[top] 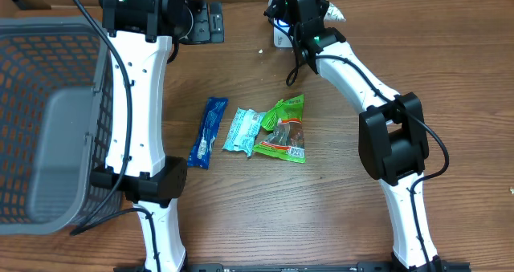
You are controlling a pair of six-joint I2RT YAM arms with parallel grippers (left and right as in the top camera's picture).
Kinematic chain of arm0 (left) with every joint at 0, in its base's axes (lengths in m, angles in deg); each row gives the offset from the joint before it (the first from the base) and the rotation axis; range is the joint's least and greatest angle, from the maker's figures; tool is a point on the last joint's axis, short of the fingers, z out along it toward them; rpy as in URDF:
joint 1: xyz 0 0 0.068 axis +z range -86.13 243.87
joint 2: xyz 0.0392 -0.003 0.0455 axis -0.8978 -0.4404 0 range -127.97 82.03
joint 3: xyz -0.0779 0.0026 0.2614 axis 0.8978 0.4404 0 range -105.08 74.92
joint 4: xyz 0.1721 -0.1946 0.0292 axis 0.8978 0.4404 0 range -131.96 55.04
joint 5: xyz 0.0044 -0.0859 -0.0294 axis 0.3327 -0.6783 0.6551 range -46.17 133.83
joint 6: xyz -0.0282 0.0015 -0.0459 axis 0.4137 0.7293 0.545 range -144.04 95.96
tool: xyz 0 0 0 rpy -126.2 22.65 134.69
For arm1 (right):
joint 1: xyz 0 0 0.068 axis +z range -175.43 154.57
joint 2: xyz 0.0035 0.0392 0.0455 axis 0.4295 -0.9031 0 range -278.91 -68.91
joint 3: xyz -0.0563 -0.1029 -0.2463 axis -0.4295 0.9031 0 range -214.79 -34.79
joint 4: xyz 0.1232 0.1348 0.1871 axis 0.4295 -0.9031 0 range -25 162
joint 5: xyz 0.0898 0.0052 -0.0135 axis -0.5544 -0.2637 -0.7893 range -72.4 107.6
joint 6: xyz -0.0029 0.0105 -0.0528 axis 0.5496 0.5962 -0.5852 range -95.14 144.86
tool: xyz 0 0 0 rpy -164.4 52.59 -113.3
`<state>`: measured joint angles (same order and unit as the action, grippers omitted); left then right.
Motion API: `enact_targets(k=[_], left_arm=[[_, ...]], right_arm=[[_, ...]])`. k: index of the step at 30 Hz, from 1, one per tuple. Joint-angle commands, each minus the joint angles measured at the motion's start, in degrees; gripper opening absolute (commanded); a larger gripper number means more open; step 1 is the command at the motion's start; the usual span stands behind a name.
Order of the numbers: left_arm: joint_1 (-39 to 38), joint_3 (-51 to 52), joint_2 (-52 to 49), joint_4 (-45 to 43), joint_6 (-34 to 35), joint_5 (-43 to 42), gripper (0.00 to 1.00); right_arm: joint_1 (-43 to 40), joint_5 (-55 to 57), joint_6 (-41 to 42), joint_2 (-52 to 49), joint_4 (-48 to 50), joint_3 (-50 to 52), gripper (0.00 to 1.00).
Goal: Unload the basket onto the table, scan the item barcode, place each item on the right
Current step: 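Carry the white tube to the scanner and hold it before the window, then move the tube right and lay it on the table with the right gripper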
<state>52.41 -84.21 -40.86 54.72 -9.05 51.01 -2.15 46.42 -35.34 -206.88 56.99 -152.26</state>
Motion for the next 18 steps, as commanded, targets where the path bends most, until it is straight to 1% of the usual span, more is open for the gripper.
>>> enact_targets(k=[1, 3, 6, 9, 11, 14, 16, 17, 18], left_arm=[[0.57, -0.39, -0.42, 0.09, 0.00, 0.72, 1.00], [0.57, -0.39, -0.42, 0.11, 0.00, 0.72, 1.00], [0.57, -0.39, -0.42, 0.11, 0.00, 0.70, 1.00], [0.57, -0.39, -0.42, 0.11, 0.00, 0.70, 1.00], [0.57, -0.39, -0.42, 0.11, 0.00, 0.70, 1.00], [0.57, -0.39, -0.42, 0.11, 0.00, 0.72, 1.00], [0.57, -0.39, -0.42, 0.11, 0.00, 0.72, 1.00], [0.57, -0.39, -0.42, 0.11, 0.00, 0.70, 1.00], [0.57, -0.39, -0.42, 0.11, 0.00, 0.72, 1.00]], right_arm=[[0.15, 1.60, 1.62, 1.38, 0.94, -2.56, 0.04], [0.52, 0.22, 3.58, 2.34, -1.31, -2.56, 0.04], [0.94, -6.54, 7.63, 5.57, -9.20, -2.56, 0.04], [0.92, -12.13, 13.68, 10.10, -17.05, -2.56, 0.04], [0.92, -16.74, 20.52, 14.69, -23.10, -2.56, 0.04], [0.72, -22.99, 30.60, 19.61, -29.09, -2.56, 0.04], [-0.15, -27.19, 41.72, 22.75, -33.83, -2.56, 0.04], [-1.66, -31.15, 50.49, 25.33, -39.87, -2.56, 0.04], [-2.62, -32.74, 52.96, 26.27, -43.17, -2.56, 0.04]])
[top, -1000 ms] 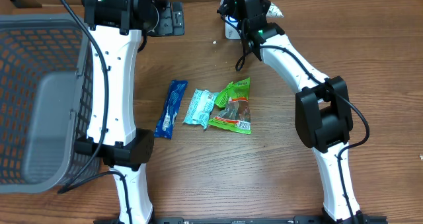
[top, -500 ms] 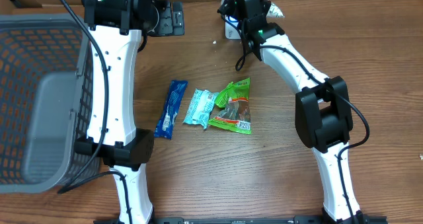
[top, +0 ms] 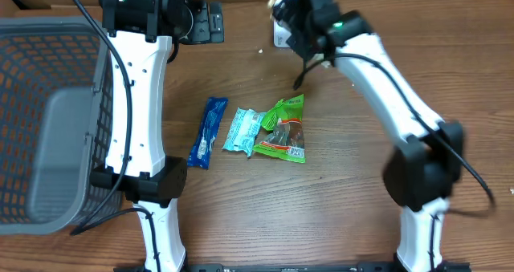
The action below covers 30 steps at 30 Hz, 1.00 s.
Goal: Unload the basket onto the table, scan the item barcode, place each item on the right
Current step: 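Move the tube right and lay it on the table with the right gripper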
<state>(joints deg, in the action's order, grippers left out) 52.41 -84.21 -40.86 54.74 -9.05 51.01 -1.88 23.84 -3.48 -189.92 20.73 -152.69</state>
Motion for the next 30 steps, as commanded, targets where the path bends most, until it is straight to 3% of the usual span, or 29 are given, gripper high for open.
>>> enact_targets(k=[1, 5, 10, 14, 16, 20, 30], left_arm=[[0.57, -0.39, -0.42, 0.09, 0.00, 0.72, 1.00], [0.57, -0.39, -0.42, 0.09, 0.00, 0.72, 1.00], [0.57, -0.39, -0.42, 0.09, 0.00, 0.72, 1.00], [0.57, -0.39, -0.42, 0.09, 0.00, 0.72, 0.99], [0.57, -0.39, -0.42, 0.09, 0.00, 0.72, 1.00], [0.57, -0.39, -0.42, 0.09, 0.00, 0.72, 1.00], [0.57, -0.39, -0.42, 0.09, 0.00, 0.72, 1.00]], right_arm=[[-4.00, -11.96, 22.23, 10.03, -10.34, -2.12, 0.04], [-9.66, -17.05, 22.36, 10.12, -21.99, -1.92, 0.04], [-18.16, -16.11, 22.36, 9.62, -25.97, 3.13, 0.04], [-25.11, -12.72, 22.12, 9.55, -21.62, 11.19, 0.04], [-29.75, -14.32, 18.12, 9.55, -13.90, 19.32, 0.04], [-34.56, -15.19, 18.32, 9.55, -7.13, 28.13, 0.04], [-46.56, -18.69, 45.16, 9.55, 0.98, 40.33, 0.04]])
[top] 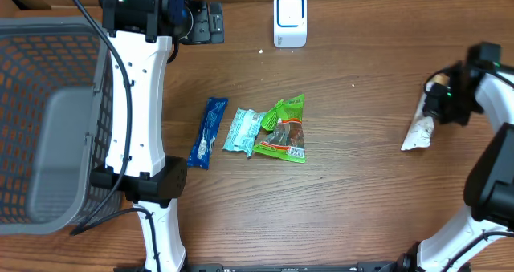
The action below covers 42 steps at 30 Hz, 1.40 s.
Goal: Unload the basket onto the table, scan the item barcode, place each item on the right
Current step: 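Move the tube right and lay it on the table with the right gripper, then reach the right gripper to the green-red snack bag and grasp it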
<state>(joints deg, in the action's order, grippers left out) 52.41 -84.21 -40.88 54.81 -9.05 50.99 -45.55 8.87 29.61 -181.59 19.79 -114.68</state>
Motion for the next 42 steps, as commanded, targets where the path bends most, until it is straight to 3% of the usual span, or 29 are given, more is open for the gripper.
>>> enact_targets(k=[1, 12, 20, 22, 26, 27, 29, 37, 42], left_arm=[[0.57, -0.39, -0.39, 0.02, 0.00, 0.74, 1.00], [0.57, -0.39, -0.39, 0.02, 0.00, 0.74, 1.00], [0.57, -0.39, -0.39, 0.02, 0.00, 0.74, 1.00], [0.57, -0.39, -0.39, 0.02, 0.00, 0.74, 1.00], [0.57, -0.39, -0.39, 0.02, 0.00, 0.74, 1.00], [0.57, -0.39, -0.39, 0.02, 0.00, 0.74, 1.00], [0.57, -0.39, -0.39, 0.02, 0.00, 0.74, 1.00], [0.57, -0.39, -0.39, 0.02, 0.00, 0.74, 1.00], [0.57, -0.39, -0.39, 0.02, 0.00, 0.74, 1.00]], right_arm=[[-3.72, -4.13, 14.43, 1.22, 2.67, 3.26, 0.04], [-8.94, -1.53, 41.31, 1.22, 10.21, 10.51, 0.04], [-13.64, -0.37, 43.67, 1.25, 12.35, 10.34, 0.04], [-14.19, -2.21, 42.12, 1.25, 12.63, 10.19, 0.15], [-14.36, -9.20, 31.80, 1.25, 12.26, 8.96, 0.69], [-14.36, -10.97, 30.58, 1.25, 11.58, 8.46, 0.78], [-14.36, -15.82, 26.82, 1.27, 7.34, 5.18, 0.85], [-11.41, -16.44, 18.21, 4.15, -8.68, -8.39, 0.87], [-5.46, -20.76, 15.43, 5.75, -11.06, -12.63, 0.94]])
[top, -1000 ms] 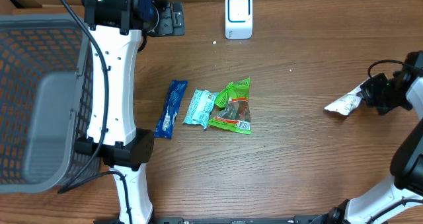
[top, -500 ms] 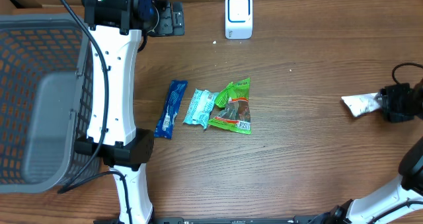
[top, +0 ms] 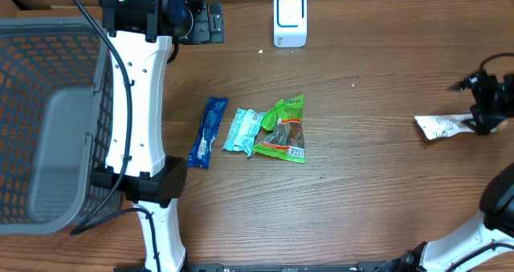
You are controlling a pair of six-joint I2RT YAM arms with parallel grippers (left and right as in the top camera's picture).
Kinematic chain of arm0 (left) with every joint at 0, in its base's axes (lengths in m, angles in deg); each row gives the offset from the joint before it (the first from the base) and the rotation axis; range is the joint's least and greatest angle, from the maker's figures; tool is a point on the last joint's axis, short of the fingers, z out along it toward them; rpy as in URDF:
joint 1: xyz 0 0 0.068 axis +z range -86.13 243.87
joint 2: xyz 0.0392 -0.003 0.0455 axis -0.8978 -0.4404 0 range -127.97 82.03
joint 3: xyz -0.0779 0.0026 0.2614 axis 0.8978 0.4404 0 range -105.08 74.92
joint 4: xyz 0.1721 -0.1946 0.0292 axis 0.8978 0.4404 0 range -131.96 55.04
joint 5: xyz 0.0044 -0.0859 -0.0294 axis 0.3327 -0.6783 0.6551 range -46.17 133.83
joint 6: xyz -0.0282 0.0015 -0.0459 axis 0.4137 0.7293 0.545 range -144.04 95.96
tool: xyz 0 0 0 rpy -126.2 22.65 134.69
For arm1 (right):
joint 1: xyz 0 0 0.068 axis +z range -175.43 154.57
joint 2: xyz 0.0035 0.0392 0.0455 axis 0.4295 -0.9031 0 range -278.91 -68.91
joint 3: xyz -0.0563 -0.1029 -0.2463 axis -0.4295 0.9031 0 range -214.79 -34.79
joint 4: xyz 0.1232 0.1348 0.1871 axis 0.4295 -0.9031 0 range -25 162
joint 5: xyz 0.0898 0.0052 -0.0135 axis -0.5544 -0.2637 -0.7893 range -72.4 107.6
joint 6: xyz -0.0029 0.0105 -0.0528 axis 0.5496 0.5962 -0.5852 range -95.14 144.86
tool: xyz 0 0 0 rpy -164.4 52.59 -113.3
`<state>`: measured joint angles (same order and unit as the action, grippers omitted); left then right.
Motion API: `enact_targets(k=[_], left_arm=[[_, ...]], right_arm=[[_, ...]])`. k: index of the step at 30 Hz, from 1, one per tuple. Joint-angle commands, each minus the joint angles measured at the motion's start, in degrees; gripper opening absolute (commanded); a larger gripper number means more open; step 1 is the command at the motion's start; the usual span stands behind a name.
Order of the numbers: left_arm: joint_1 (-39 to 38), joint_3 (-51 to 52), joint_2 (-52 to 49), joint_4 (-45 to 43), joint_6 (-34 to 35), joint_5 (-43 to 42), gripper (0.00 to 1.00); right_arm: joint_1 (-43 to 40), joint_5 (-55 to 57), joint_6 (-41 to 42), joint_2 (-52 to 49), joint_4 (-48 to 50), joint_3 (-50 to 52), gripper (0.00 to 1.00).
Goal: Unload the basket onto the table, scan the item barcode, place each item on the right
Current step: 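Reach the right gripper to the green-red snack bag and grasp it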
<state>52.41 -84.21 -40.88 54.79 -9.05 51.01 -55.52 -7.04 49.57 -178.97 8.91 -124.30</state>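
The white barcode scanner (top: 289, 19) stands at the back of the table. A white packet (top: 438, 127) lies flat on the wood at the far right. My right gripper (top: 474, 106) is at the packet's right end with its fingers spread apart, open; the packet's tip lies by the lower finger. On the middle of the table lie a blue packet (top: 207, 132), a light-blue packet (top: 243, 130) and a green packet (top: 285, 129). My left gripper (top: 205, 22) is held high at the back left; its jaws cannot be made out.
A large grey mesh basket (top: 48, 103) fills the left side, next to the left arm's base. The wooden table (top: 361, 200) runs out at the right edge just behind the right gripper.
The white packet hung tilted from my right gripper; now it lies flat on the table a little further right, and the gripper's fingers have spread apart. The left arm has not moved.
My right gripper held the white packet at the scanner at the back, and was still there a moment later. Then it was at the far right with the packet hanging over the table. Now the packet lies on the table there.
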Motion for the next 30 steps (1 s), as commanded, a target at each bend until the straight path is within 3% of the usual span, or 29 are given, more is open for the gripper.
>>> enact_targets(k=[1, 7, 14, 22, 26, 30], left_arm=[[0.57, -0.39, -0.39, 0.04, 0.00, 0.72, 1.00], [0.57, -0.39, -0.39, 0.04, 0.00, 0.72, 1.00], [0.57, -0.39, -0.39, 0.04, 0.00, 0.72, 1.00], [0.57, -0.39, -0.39, 0.04, 0.00, 0.72, 1.00], [0.57, -0.39, -0.39, 0.04, 0.00, 0.72, 1.00], [0.57, -0.39, -0.39, 0.04, 0.00, 0.70, 1.00]], right_arm=[[6.12, -6.03, -5.55, 3.13, 0.20, -3.06, 0.95], [16.74, -6.14, -7.41, 3.13, 2.71, -3.02, 1.00], [34.40, -5.53, -24.44, 2.47, 8.07, -2.03, 1.00], [51.08, 0.63, -33.20, -2.32, 12.50, -1.66, 1.00], [54.93, 0.66, -39.63, -5.11, 13.14, -1.66, 0.90], [56.92, 3.21, -43.93, -7.19, 14.05, -1.66, 0.62]])
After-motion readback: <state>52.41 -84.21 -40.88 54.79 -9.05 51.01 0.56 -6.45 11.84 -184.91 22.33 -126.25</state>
